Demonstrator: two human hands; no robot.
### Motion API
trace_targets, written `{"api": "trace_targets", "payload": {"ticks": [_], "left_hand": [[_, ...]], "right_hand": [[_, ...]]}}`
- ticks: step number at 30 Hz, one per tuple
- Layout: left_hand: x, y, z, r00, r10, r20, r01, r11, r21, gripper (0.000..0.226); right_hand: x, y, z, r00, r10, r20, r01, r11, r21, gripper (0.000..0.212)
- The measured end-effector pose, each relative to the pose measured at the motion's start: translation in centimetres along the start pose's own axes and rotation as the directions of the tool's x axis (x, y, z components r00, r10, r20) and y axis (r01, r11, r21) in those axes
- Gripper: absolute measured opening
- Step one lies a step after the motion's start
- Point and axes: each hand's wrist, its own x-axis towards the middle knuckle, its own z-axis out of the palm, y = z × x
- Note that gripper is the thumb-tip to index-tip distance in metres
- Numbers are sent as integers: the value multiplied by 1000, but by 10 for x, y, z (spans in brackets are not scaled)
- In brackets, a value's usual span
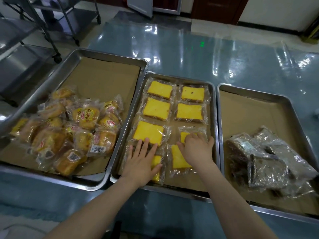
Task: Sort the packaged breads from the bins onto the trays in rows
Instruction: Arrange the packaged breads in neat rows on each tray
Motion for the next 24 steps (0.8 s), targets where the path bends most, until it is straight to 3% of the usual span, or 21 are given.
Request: {"api": "trace_targets", "payload": {"ticks": [3, 9, 13, 16, 18, 24], "left_hand": [[0, -1, -2, 1000, 3, 2, -3, 1000, 2, 76], [-1, 1, -3, 1000, 4, 18, -4, 1000, -1, 77], [-2, 1, -5, 1000, 3, 24, -3, 1000, -2, 79], [-2, 2, -6, 1000, 5, 30, -5, 1000, -5, 78], [-2, 2, -7, 999, 6, 34, -6, 1000, -7, 77], [-2, 3, -10, 999, 6, 31, -6, 1000, -2, 75]], "right_hand": [[11, -11, -1, 997, -78, 10, 78, 996, -52, 43], [7, 9, 8, 970, -204, 131, 196, 978, 69, 37], [6, 15, 2, 994, -105, -31, 108, 980, 169, 21], [6, 8, 1, 997, 68, -49, -61, 991, 123, 58], [8, 5, 1, 995, 96, -16, -94, 992, 82, 71], [13, 11, 5, 987, -144, 71, 140, 988, 65, 63]]}}
